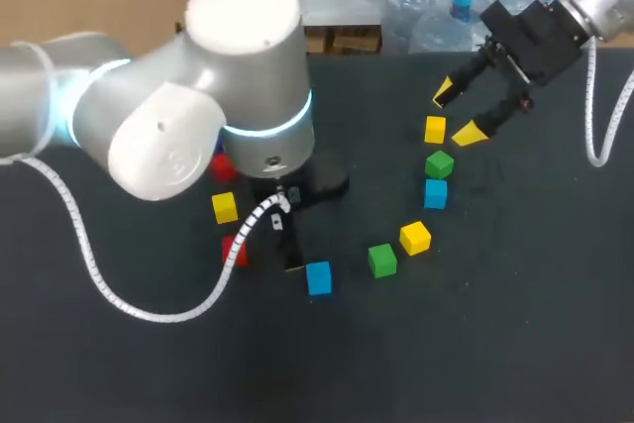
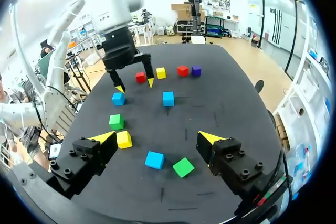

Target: Place the blue cubes, place green cubes on the blue cubes, place the yellow cubes on the green cubes, then place the red cubes on the yellow cubes, and place purple cube on the red cubes.

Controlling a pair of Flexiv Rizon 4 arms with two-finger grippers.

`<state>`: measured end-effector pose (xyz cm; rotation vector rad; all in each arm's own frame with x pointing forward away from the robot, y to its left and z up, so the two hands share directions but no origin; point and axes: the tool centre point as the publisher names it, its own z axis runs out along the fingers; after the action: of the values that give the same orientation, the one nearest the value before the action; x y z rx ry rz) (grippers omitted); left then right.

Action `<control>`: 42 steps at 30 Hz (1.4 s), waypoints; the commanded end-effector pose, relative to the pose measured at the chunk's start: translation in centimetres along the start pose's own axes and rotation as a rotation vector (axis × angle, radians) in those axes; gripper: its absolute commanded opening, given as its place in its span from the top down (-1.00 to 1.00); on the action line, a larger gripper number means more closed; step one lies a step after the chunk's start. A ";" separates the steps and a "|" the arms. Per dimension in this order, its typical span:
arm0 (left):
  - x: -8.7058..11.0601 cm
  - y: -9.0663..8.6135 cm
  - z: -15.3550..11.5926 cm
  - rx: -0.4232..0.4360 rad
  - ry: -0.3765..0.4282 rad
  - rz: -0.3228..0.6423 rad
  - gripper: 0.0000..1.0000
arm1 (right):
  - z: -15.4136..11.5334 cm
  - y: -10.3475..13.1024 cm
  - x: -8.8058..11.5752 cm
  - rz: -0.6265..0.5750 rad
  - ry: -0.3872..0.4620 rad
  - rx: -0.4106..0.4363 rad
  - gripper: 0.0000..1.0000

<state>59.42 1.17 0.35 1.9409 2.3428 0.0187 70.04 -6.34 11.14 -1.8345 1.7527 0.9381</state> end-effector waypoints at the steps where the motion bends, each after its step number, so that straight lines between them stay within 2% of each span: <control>1: 0.5 0.4 0.7 0.008 -0.017 -0.001 -1.00 | 0.0 0.1 0.0 -0.001 -0.001 0.002 -1.00; 10: -0.5 0.7 1.6 0.066 0.016 0.028 -1.00 | 0.0 0.1 0.0 -0.001 -0.001 0.002 -1.00; 18: -1.8 1.0 2.5 0.084 0.005 0.043 -1.00 | 0.0 0.1 0.0 -0.001 -0.001 0.002 -1.00; 24: -1.7 1.2 2.9 0.092 0.019 0.045 -1.00 | 0.0 0.1 0.0 -0.001 -0.001 0.002 -1.00; 27: -1.3 1.3 2.4 0.077 0.047 0.039 -1.00 | 0.0 0.1 0.0 -0.001 -0.001 0.002 -1.00; 34: 1.4 1.6 -0.6 0.049 0.126 0.036 -1.00 | 0.0 0.1 0.0 -0.001 -0.001 0.002 -1.00; 38: 1.4 1.3 -1.8 0.101 0.097 0.087 -1.00 | 0.0 0.1 0.0 -0.001 -0.001 0.002 -1.00; 42: 0.1 -0.2 -3.1 0.161 0.000 0.195 -1.00 | 0.0 0.1 0.0 -0.001 -0.001 0.002 -1.00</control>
<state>59.48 0.88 2.84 2.2044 2.2835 -0.0813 70.02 -6.32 11.15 -1.8347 1.7527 0.9376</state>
